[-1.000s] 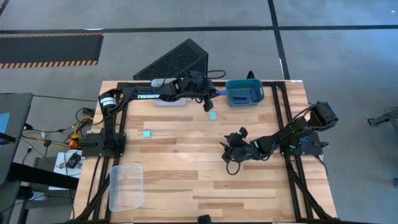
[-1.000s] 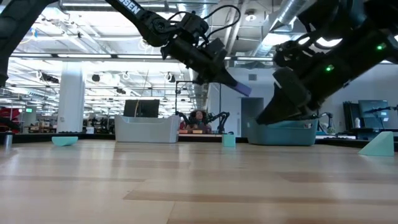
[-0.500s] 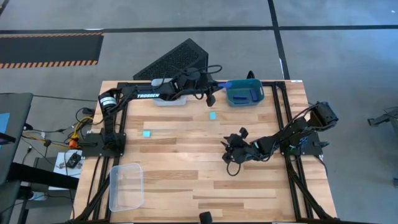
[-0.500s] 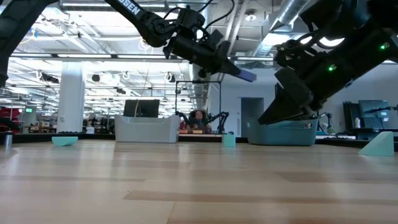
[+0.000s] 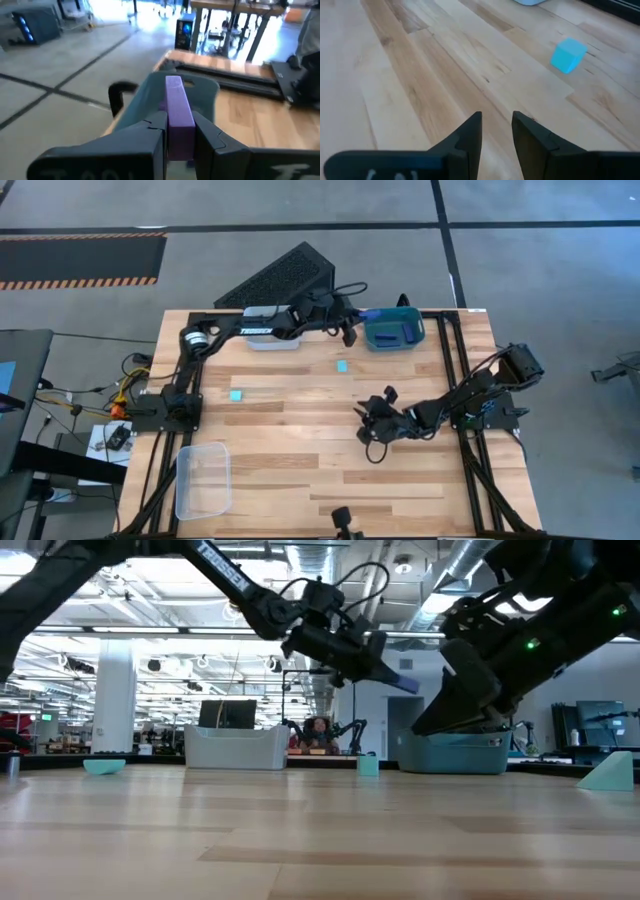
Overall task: Sort & place blocks by color
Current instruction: Put the violet block into the blue bin
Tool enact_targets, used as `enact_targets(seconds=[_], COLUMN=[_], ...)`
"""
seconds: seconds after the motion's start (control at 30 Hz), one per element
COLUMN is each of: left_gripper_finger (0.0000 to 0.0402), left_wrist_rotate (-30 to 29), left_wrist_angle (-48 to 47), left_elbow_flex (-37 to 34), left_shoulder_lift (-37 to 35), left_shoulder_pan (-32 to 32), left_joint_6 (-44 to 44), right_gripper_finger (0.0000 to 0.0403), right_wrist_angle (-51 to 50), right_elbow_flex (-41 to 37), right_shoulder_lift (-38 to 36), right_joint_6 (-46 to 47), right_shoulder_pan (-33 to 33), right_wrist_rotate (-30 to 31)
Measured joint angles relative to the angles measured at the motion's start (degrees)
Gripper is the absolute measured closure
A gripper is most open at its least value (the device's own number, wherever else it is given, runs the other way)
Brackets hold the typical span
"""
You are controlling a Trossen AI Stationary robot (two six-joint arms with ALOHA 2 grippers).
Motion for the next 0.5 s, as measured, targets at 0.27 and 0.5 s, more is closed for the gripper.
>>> enact_targets(seconds=[0.27, 0.5], left_gripper_finger=[0.0375, 0.0374], left_wrist_rotate=[2.0, -1.6], left_wrist_angle=[-7.9, -10.4], left_elbow_flex=[11.2, 12.6], left_shoulder_lift=[6.4, 6.7], left_shoulder_pan=[0.6, 1.2], left_joint_6=[-1.2, 0.0], right_gripper_finger=[0.0275, 0.0275], right_wrist_angle=[-0.1, -0.2], right_elbow_flex=[0.0, 0.0], right_shoulder_lift=[0.0, 0.0], right_joint_6=[0.0, -0.3], right_shoulder_pan=[0.4, 0.4], right_wrist_rotate=[-0.1, -0.1])
